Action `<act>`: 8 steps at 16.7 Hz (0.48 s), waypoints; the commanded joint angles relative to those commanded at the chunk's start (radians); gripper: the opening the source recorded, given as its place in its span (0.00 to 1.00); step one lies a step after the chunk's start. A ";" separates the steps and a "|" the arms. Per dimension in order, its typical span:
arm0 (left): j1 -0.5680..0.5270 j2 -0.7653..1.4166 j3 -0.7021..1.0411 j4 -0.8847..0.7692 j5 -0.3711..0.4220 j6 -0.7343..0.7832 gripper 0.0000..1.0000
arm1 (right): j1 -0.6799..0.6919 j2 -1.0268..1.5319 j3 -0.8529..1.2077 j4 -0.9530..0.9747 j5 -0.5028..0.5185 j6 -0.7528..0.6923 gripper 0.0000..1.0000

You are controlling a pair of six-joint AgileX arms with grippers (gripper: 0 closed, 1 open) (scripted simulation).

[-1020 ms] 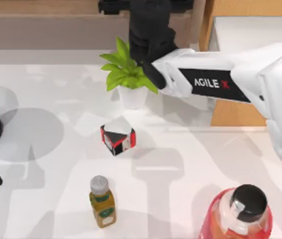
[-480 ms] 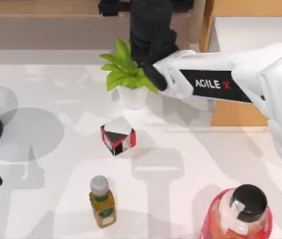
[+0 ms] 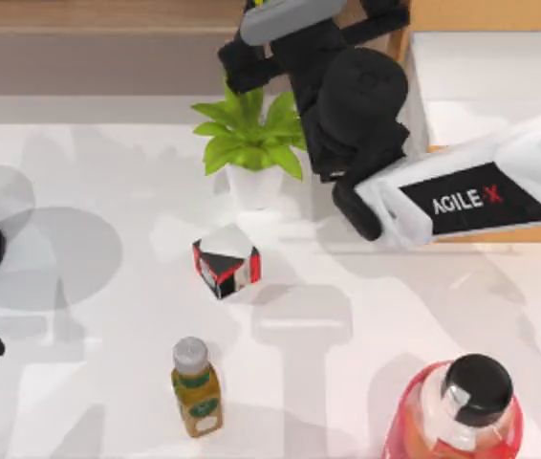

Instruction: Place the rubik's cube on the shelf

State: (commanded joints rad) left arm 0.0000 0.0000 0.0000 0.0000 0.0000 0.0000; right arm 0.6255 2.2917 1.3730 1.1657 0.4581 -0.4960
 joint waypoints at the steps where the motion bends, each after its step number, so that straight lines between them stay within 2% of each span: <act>1: 0.000 0.000 0.000 0.000 0.000 0.000 1.00 | -0.015 -0.033 -0.082 0.069 -0.029 -0.065 1.00; 5: 0.000 0.000 0.000 0.000 0.000 0.000 1.00 | -0.098 -0.141 -0.426 0.322 -0.125 -0.344 1.00; 8: 0.000 0.000 0.000 0.000 0.000 0.000 1.00 | -0.102 -0.196 -0.689 0.457 -0.182 -0.565 1.00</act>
State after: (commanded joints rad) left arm 0.0000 0.0000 0.0000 0.0000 0.0000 0.0000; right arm 0.5240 2.0956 0.6837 1.6228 0.2759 -1.0605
